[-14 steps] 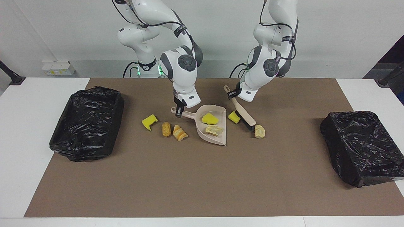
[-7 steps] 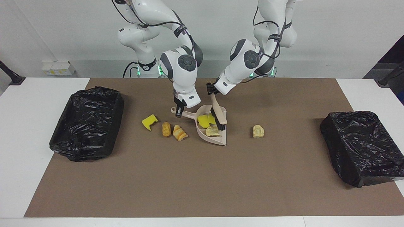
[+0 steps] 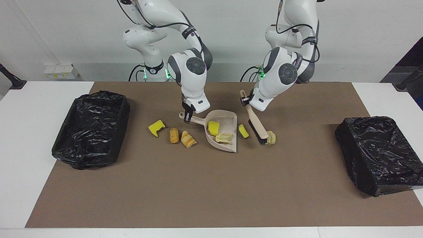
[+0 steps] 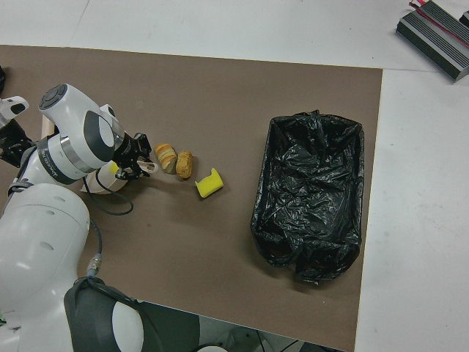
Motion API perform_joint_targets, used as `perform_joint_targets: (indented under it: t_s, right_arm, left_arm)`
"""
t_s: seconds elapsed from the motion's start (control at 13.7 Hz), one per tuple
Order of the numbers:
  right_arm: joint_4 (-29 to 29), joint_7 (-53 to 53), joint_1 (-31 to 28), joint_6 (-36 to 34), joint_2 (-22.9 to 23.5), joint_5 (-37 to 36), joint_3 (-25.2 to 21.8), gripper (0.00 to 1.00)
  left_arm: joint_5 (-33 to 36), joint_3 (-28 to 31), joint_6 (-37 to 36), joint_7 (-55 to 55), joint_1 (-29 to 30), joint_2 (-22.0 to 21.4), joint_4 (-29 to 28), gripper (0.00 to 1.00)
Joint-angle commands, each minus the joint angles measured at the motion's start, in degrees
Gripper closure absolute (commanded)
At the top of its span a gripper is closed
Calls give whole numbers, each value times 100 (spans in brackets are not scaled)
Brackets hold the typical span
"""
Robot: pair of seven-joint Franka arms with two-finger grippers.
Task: Sweep and dump trash in bin
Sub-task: 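Sweep the remaining pieces into the dustpan with the brush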
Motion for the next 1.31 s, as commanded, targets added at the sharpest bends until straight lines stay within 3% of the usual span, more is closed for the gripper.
perform_joint_targets:
  t_s: [0.0, 0.15, 0.44, 0.95, 1.24]
  right_arm:
    - [-32, -27, -8, 109, 20, -129, 24, 100]
    - [-41, -27, -8, 109, 20, -129, 24, 100]
    - [-41, -18, -8, 118, 20, -129, 24, 100]
    - [-50, -9, -8, 118, 20, -129, 24, 100]
    - [-50, -9, -16, 109, 20, -129, 24, 100]
  left_arm:
    - [504, -65, -432, -199, 388, -19, 101, 100]
    - [724, -74, -548, -181, 686, -132, -100, 100]
    - [725, -109, 189, 564, 767, -362, -1023, 100]
    - [-802, -136, 700, 2313, -251, -133, -989, 100]
    - [-1252, -136, 894, 2377, -858, -125, -849, 100]
